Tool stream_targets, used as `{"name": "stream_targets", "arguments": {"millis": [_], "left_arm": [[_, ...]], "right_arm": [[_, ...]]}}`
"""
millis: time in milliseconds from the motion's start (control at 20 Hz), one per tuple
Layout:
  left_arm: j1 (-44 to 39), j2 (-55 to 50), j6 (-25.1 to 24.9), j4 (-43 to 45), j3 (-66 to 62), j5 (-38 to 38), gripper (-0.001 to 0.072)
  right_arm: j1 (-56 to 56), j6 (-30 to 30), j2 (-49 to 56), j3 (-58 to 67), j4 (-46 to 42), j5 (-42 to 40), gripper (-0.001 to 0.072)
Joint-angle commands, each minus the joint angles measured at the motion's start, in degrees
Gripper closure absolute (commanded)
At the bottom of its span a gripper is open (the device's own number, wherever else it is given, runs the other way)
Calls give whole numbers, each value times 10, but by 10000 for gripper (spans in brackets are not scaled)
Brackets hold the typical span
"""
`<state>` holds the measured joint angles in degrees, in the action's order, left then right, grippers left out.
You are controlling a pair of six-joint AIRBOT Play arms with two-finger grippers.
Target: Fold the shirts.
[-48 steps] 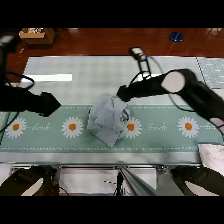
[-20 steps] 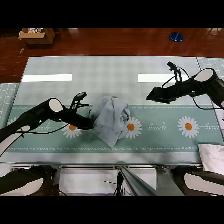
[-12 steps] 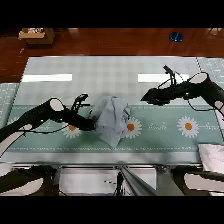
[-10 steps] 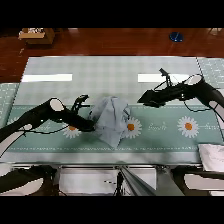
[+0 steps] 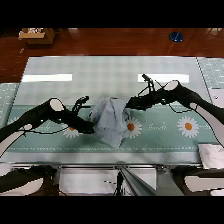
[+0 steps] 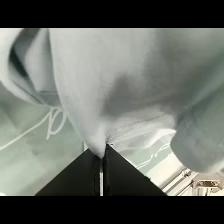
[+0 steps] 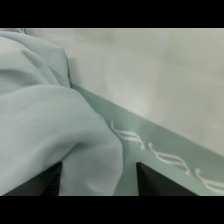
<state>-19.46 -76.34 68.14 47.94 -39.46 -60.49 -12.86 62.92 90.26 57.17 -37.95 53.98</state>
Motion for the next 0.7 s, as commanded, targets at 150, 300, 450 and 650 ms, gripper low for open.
{"name": "stream_targets", "arguments": {"millis": [150, 300, 450, 650], "left_arm": [[0, 0, 0, -2, 0, -6, 686], [0, 0, 0, -6, 0, -7, 686], [0, 2, 0, -7, -1, -7, 686], [9, 38, 0, -6, -34, -32, 687]], "right_arm": [[-60, -2, 14, 0, 2, -62, 191], [-71, 8, 36, 0, 18, -42, 490], [-59, 4, 24, 0, 20, -30, 688], [4, -2, -63, 0, -16, -3, 688]]}}
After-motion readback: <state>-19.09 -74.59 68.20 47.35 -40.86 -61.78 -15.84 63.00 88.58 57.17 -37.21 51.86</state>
